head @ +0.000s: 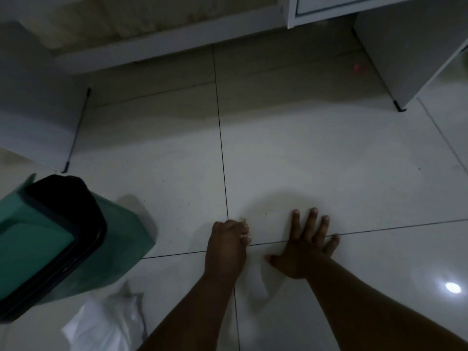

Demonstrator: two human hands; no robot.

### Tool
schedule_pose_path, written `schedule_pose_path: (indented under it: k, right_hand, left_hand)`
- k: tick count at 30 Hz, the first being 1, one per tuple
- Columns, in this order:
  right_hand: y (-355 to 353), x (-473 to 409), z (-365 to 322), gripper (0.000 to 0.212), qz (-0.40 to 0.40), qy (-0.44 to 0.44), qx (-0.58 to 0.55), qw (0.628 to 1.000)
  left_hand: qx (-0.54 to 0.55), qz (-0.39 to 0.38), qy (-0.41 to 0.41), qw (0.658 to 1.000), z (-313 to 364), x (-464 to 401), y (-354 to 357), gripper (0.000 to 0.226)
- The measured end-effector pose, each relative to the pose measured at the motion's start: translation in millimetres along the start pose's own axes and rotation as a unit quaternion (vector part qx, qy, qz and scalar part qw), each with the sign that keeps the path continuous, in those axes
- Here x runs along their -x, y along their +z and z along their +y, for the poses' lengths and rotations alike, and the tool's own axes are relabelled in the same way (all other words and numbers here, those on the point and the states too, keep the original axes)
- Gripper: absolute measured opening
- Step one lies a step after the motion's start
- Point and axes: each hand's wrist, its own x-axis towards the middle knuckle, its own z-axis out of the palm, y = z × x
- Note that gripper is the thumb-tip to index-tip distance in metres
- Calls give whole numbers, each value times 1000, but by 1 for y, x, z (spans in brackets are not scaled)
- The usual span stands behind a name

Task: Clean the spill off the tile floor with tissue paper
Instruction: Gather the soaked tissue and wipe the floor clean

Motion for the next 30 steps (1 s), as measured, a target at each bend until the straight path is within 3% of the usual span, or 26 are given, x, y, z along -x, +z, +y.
schedule_pose_path:
  k: [8, 13, 17, 22, 26, 30]
  right_hand:
    - [-7, 9, -9, 143, -14, 8, -6, 1000]
    - [-11, 8, -7, 143, -39, 3, -9, 999]
    - [-11, 7, -8, 143, -47, 10, -6, 999]
    - [-10, 4, -8, 143, -43, 16, -11, 999]
    - [-5, 1, -10, 145, -18, 20, -9, 1000]
    - [0, -4, -7, 145, -8, 17, -7, 1000]
  left_hand:
    - [-2, 16, -28, 999, -17, 42, -10, 17]
    - [92, 130, -59, 985, -20, 18, -26, 10]
    - [132, 155, -115, 972, -25, -25, -36, 27]
    - [151, 64, -46, 985, 9, -64, -17, 28]
    - [72, -22, 66, 995, 30, -55, 12, 24]
    - [68, -18, 32, 997, 28, -43, 16, 17]
